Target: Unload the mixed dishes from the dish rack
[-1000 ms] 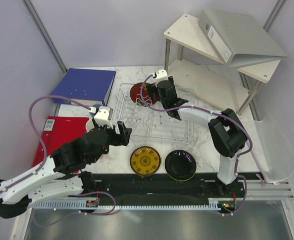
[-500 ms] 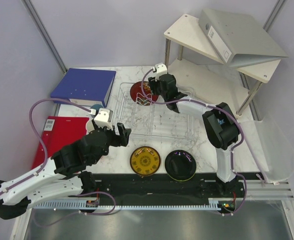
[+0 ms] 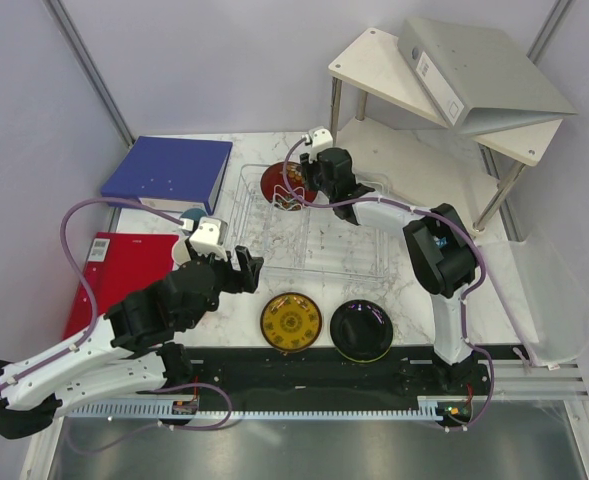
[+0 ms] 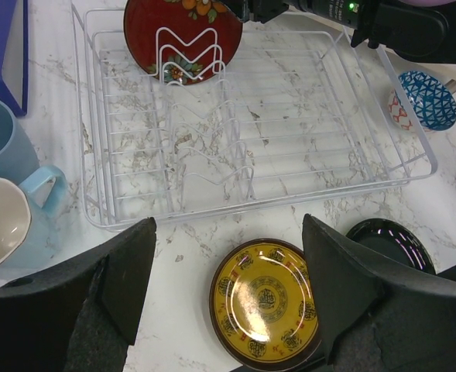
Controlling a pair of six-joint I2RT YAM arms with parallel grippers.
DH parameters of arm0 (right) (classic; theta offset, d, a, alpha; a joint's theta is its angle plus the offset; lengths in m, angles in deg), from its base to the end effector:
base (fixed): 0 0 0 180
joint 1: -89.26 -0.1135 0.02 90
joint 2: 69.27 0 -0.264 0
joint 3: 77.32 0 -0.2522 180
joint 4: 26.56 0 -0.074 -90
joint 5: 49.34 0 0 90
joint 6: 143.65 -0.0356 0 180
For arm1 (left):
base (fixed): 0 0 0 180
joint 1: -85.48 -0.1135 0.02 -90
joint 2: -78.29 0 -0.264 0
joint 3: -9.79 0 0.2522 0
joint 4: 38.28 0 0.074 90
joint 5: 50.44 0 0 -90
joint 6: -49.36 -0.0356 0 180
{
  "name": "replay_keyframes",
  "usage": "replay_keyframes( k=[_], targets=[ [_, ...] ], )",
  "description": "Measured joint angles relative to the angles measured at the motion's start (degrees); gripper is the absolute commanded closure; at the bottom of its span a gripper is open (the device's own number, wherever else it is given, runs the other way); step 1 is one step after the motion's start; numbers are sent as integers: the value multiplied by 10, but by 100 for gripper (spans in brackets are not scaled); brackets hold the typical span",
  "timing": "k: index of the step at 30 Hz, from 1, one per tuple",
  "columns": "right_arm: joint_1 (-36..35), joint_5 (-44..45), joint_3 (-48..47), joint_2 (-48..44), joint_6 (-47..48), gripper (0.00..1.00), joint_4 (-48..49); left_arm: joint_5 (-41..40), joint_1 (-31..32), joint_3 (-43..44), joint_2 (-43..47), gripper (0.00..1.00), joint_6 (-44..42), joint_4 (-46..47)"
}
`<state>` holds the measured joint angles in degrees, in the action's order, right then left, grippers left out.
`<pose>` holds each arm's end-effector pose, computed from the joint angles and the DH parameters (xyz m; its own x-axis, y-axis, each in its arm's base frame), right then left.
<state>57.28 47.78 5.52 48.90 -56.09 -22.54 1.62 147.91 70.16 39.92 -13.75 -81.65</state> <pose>0.4134 0.2529 0.2239 -0.2657 -0.1161 -0.9570 -0.4141 0.9102 0.0045 0.0851 -0.1157 0.3347 -0.3467 -0.1066 -0.9319 0.3109 0.9243 -0.2214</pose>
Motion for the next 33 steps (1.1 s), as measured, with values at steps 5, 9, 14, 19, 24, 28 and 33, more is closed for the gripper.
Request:
replay_keyframes(
  k=[5, 9, 14, 19, 24, 28, 33],
  targets=[
    [2, -6, 0, 0, 6, 80, 0, 0, 0, -2, 0, 18, 0, 2],
    [3, -7, 0, -1, 5, 91, 2, 0, 0, -5, 0, 18, 0, 2],
    [2, -7, 1, -9, 7, 100, -12, 0, 0, -8, 3, 19, 0, 2],
    [3, -4, 7, -26, 10, 100, -35, 1, 0, -12, 9, 19, 0, 2],
    [2, 3, 9, -44, 15, 100, -51, 4, 0, -19, 21, 19, 1, 3],
    [3, 6, 9, -63, 23, 100, -62, 5, 0, -20, 22, 19, 1, 5],
    [3, 14, 9, -88, 33, 100, -70, 5, 0, -20, 18, 19, 1, 7]
  ],
)
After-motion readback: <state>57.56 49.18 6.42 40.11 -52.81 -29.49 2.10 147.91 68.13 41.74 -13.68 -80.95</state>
